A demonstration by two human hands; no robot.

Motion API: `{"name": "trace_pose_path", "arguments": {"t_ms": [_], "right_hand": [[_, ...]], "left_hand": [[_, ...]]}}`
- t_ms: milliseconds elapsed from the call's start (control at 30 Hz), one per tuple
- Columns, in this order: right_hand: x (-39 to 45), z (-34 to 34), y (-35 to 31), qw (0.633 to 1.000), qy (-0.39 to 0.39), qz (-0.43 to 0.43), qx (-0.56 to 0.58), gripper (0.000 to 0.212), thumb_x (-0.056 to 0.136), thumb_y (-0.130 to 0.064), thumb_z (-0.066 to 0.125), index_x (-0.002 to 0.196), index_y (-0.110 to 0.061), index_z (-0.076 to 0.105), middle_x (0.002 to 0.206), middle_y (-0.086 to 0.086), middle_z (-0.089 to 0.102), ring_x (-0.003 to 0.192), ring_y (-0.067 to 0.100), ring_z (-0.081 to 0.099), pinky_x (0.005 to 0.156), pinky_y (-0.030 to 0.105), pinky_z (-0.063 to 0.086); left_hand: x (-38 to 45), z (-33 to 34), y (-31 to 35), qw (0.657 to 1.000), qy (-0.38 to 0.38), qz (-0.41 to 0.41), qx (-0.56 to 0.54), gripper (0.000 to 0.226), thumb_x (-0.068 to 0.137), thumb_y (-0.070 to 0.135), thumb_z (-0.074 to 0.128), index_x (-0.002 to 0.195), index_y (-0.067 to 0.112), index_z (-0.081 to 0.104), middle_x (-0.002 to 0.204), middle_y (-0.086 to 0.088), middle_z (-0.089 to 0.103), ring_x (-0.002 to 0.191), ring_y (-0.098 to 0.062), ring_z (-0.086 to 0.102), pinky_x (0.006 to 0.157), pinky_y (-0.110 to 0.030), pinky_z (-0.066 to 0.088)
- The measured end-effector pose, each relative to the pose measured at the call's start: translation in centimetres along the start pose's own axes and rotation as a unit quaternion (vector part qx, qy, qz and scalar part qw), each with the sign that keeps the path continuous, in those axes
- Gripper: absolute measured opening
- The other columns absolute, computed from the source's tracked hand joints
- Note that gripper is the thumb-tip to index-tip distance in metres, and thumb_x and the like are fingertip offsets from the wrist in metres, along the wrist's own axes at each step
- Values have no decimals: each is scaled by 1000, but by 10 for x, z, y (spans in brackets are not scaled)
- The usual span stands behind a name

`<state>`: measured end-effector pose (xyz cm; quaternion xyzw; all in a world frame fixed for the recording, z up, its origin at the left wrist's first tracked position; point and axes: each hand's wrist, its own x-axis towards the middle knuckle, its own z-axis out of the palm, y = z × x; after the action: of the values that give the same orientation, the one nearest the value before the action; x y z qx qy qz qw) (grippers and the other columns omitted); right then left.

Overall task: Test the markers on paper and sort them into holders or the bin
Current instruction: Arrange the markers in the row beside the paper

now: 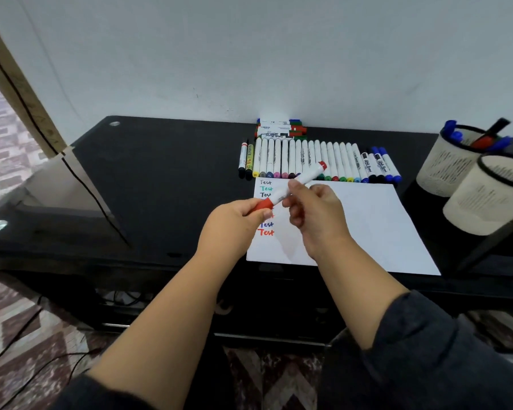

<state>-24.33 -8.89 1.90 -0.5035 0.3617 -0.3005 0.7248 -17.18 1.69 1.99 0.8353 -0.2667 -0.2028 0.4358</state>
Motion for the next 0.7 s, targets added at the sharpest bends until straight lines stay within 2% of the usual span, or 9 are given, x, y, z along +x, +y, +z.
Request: {"name": "trace_pose_path", "arguments": {"t_ms": [67, 100, 200, 233, 300, 367, 433, 533, 700], "right_hand": [[-4, -8, -4, 988, 7, -89, -125, 17, 88, -14, 63, 90, -21, 48, 76, -1, 59, 63, 9, 50, 56, 17, 40], [-7, -12, -8, 966, 3, -150, -210, 17, 89, -11, 61, 97, -23, 51, 79, -5, 55, 66, 5, 49, 57, 11, 40], [-11, -28, -17, 838, -15, -316, -445, 36, 92, -10, 58, 125, -23, 56, 93, -6, 42, 78, 3, 42, 64, 1, 33], [-12, -33, -20, 794, -13, -349, -497, 36, 92, -12, 59, 126, -22, 58, 97, -5, 39, 84, 6, 40, 66, 5, 32], [-11, -42, -27, 725, 4, -417, -548, 31, 88, -10, 63, 118, -17, 66, 98, 3, 41, 89, 16, 43, 66, 24, 37], [-7, -51, -36, 687, 4, -454, -567, 24, 83, -6, 68, 106, -10, 70, 97, 14, 51, 89, 29, 52, 60, 30, 39], [0, -59, -45, 675, -5, -457, -579, 19, 83, -5, 66, 102, -5, 68, 100, 18, 55, 89, 35, 56, 58, 37, 47], [13, -72, -58, 679, 8, -427, -598, 16, 90, -7, 57, 105, -3, 61, 106, 15, 54, 91, 34, 56, 67, 45, 51], [37, -102, -84, 735, 94, -381, -553, 18, 94, -14, 52, 111, -8, 53, 110, 6, 50, 85, 22, 54, 64, 31, 38]], "left_hand": [[-2, -3, 9, 1000, -10, 0, 17, 31, 92, 36, 56, 121, 25, 62, 82, 12, 58, 72, -7, 51, 64, -24, 45], [-4, -4, 14, 1000, -15, -2, 16, 31, 92, 37, 55, 120, 24, 62, 84, 9, 60, 72, -9, 51, 64, -25, 45], [-10, -4, 29, 1000, -30, 9, -1, 30, 93, 35, 55, 119, 24, 63, 88, 3, 63, 67, -11, 49, 56, -24, 40], [-12, -3, 33, 999, -37, 17, -3, 29, 93, 34, 54, 119, 25, 63, 87, 3, 63, 67, -12, 49, 55, -23, 39], [-13, -1, 42, 998, -49, 34, -4, 28, 93, 31, 54, 119, 26, 63, 88, 2, 62, 71, -12, 51, 55, -22, 39], [-12, 1, 51, 997, -57, 49, -19, 26, 92, 31, 56, 117, 27, 65, 91, 1, 64, 77, -13, 53, 58, -21, 40], [-8, 3, 61, 995, -61, 62, -43, 21, 91, 33, 57, 109, 29, 67, 92, 4, 66, 81, -11, 54, 58, -17, 37], [1, 11, 75, 990, -82, 89, -77, 9, 91, 36, 56, 95, 38, 64, 93, 13, 66, 87, -2, 55, 62, -16, 37], [30, 37, 95, 983, -128, 112, -66, 37, 93, 38, 53, 129, 29, 57, 131, 11, 56, 122, -8, 46, 89, -19, 31]]}}
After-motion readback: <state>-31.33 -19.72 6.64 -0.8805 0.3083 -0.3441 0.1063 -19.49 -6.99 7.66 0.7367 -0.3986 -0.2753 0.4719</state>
